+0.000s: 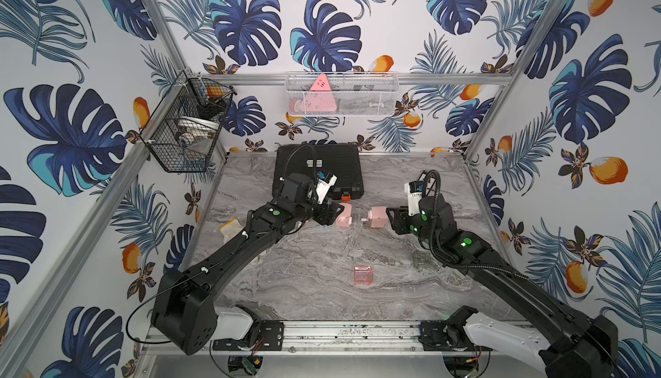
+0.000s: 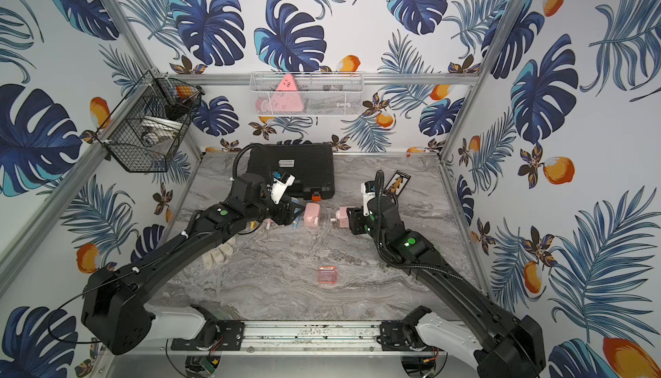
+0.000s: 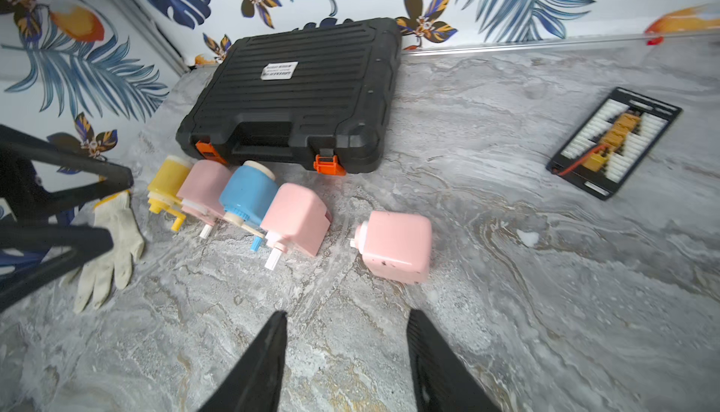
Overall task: Put the tray back into the pencil sharpener
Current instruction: Pick up the pencil sharpener from the center of the board.
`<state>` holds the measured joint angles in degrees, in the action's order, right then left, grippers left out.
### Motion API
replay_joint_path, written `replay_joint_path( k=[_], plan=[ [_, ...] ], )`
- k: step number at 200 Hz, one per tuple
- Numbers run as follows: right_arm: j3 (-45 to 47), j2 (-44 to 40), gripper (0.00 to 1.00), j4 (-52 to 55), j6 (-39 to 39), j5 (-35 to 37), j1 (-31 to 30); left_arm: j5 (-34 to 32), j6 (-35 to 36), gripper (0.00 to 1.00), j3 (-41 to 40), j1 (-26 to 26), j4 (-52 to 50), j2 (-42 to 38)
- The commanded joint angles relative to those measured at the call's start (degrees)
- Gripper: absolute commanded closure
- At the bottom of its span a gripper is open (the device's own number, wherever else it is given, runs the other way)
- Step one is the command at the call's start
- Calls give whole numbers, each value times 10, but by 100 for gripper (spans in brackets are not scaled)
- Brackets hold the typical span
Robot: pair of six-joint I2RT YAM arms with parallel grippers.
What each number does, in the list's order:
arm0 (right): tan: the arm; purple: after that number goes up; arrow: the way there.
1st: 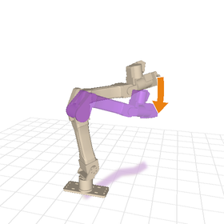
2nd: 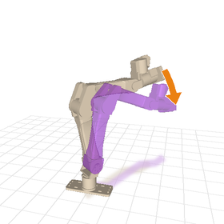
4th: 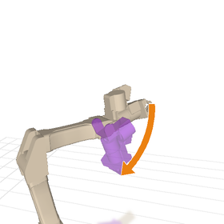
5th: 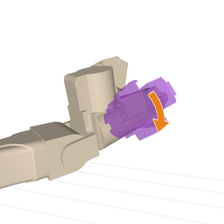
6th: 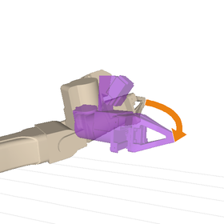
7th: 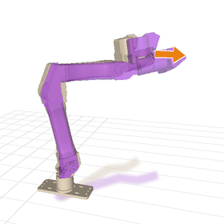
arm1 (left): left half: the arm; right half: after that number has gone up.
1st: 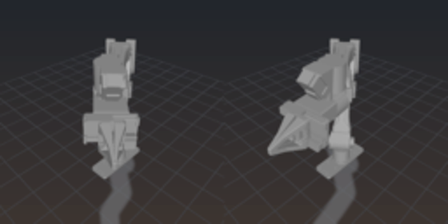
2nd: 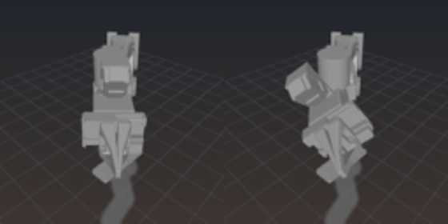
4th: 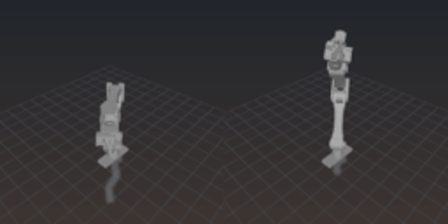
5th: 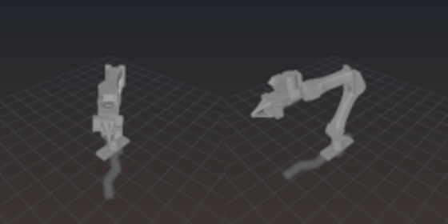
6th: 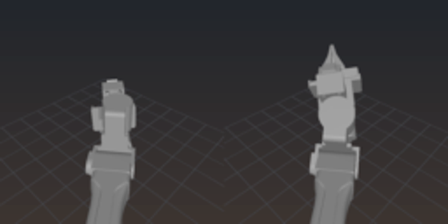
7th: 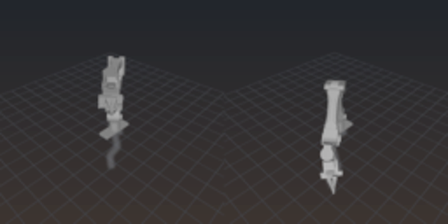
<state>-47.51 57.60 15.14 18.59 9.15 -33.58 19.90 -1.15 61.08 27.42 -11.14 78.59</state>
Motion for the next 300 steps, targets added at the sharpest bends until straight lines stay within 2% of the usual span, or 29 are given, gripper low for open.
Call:
replay_joint_path(
  k=[1,30,57,106,142,173,199,253,300],
  plan=[
    [19,-42,47,32,48,38,5,65,107,28,20,23,45,28],
    [47,-108,47,48,66,58,6,117,231,27,91,47,-19,106],
    [56,-154,45,71,77,62,6,107,299,24,164,66,-67,187],
    [59,-215,40,101,31,24,6,122,328,13,308,77,-115,333],
    [67,-236,38,104,26,5,6,100,368,7,408,88,-184,428],
    [70,-238,37,104,23,-19,6,84,399,5,484,91,-249,488],
    [68,-238,37,110,18,-28,6,55,412,4,511,91,-263,516],
    [69,-245,36,114,10,-39,6,38,424,12,558,91,-306,566],
    [75,-248,36,111,13,-44,6,57,417,27,561,91,-305,572]
  ],
)
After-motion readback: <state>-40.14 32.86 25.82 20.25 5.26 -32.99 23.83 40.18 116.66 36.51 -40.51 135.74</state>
